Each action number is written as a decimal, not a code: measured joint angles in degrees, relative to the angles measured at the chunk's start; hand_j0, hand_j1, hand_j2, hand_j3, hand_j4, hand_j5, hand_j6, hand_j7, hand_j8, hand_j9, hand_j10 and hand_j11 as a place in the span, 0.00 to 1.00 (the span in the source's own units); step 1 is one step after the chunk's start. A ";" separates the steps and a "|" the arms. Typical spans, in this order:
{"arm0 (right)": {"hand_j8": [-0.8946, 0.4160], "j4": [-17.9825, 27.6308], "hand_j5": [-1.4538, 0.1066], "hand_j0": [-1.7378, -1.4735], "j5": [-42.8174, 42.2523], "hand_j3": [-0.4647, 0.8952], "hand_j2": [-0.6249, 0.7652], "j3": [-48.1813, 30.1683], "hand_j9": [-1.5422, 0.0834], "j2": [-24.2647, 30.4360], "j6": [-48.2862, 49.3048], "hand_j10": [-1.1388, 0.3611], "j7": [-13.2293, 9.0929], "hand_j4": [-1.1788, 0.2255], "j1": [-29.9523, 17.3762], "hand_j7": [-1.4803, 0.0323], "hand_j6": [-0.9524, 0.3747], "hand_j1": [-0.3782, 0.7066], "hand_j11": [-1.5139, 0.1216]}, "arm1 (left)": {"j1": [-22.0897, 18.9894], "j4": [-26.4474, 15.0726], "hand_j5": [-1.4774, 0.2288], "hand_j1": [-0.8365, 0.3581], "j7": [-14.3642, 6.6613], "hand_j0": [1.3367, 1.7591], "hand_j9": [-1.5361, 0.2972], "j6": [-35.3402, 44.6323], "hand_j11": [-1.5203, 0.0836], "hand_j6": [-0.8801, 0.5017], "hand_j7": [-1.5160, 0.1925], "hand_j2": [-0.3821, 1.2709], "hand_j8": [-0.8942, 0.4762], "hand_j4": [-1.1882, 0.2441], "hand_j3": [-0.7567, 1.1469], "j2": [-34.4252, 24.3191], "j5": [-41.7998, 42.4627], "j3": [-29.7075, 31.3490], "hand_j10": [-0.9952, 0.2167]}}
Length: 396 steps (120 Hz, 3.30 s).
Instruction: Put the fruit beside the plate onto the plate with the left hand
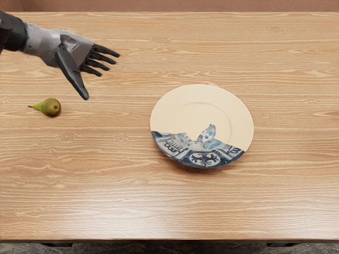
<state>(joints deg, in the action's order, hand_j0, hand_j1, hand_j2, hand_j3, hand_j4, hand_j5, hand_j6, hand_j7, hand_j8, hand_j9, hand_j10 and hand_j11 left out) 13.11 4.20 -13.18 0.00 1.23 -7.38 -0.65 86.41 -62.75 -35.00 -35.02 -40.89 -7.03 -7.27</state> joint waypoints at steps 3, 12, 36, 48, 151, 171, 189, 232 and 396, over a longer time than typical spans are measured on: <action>0.66 0.01 0.91 0.30 -0.01 0.34 0.45 0.00 0.93 0.00 0.00 0.74 0.00 0.82 0.01 0.96 0.70 0.06 0.90 | 0.37 0.13 0.87 0.99 0.00 0.76 0.84 0.00 0.95 0.64 0.89 0.23 0.65 0.83 0.40 0.44 -3.34 0.04 0.82; 0.66 0.04 0.91 0.30 -0.03 0.34 0.45 0.00 0.93 0.00 0.00 0.74 0.00 0.82 0.02 0.96 0.70 0.06 0.90 | 0.77 0.35 0.87 0.99 0.00 0.76 0.84 0.01 0.95 0.64 0.89 0.23 0.65 0.83 0.40 0.67 -11.55 0.23 0.82; 0.66 0.12 0.91 0.30 -0.04 0.34 0.45 0.00 0.93 0.00 0.00 0.74 0.00 0.82 0.03 0.96 0.70 0.06 0.90 | 0.41 0.46 0.87 0.99 0.00 0.76 0.84 0.01 0.95 0.64 0.89 0.23 0.65 0.83 0.40 3.32 -29.26 0.39 0.82; 0.66 0.18 0.91 0.30 -0.05 0.34 0.45 0.00 0.93 0.00 0.00 0.74 0.00 0.82 0.03 0.96 0.70 0.06 0.90 | -0.31 -0.54 0.87 0.99 0.00 0.76 0.84 0.02 0.95 0.63 0.89 0.23 0.65 0.83 0.40 2.78 -35.52 0.48 0.82; 0.66 0.22 0.91 0.30 -0.07 0.34 0.45 0.00 0.93 0.00 0.00 0.74 0.00 0.82 0.03 0.96 0.70 0.06 0.90 | -11.31 -2.23 0.85 0.98 0.00 0.76 0.83 7.92 0.93 0.62 0.87 0.23 0.64 0.82 0.40 3.95 -62.35 0.75 0.80; 0.66 0.17 0.91 0.30 -0.07 0.34 0.45 0.00 0.93 0.00 0.00 0.74 0.00 0.82 0.03 0.96 0.70 0.06 0.90 | -11.43 -1.34 0.84 0.96 0.00 0.76 0.82 13.19 0.92 0.61 0.86 0.24 0.63 0.81 0.40 4.09 -63.61 3.03 0.79; 0.66 0.10 0.91 0.30 -0.07 0.34 0.45 0.00 0.93 0.00 0.00 0.74 0.00 0.82 0.03 0.96 0.70 0.06 0.90 | -12.74 -0.18 0.84 0.96 0.00 0.76 0.81 14.76 0.92 0.61 0.86 0.24 0.62 0.80 0.40 5.60 -63.94 3.84 0.79; 0.66 0.07 0.91 0.30 -0.07 0.34 0.45 0.00 0.93 0.00 0.00 0.74 0.00 0.82 0.03 0.96 0.70 0.06 0.90 | -14.42 1.79 0.81 0.92 0.00 0.76 0.79 19.74 0.89 0.58 0.83 0.24 0.60 0.78 0.40 5.97 -64.07 5.60 0.76; 0.66 -0.02 0.91 0.30 -0.07 0.34 0.45 0.00 0.93 0.00 0.03 0.74 0.00 0.82 0.06 0.96 0.70 0.06 0.90 | -15.36 0.81 0.74 0.83 15.52 0.76 0.72 17.12 0.81 0.51 0.76 0.25 0.53 0.71 0.40 -2.01 -52.45 5.00 0.68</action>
<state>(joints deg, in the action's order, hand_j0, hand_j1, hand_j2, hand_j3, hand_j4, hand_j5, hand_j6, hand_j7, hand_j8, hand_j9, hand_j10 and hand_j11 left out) 13.10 4.13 -13.18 0.00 1.26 -7.38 -0.59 71.05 -61.94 -19.48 -17.90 -42.89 -59.48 -2.27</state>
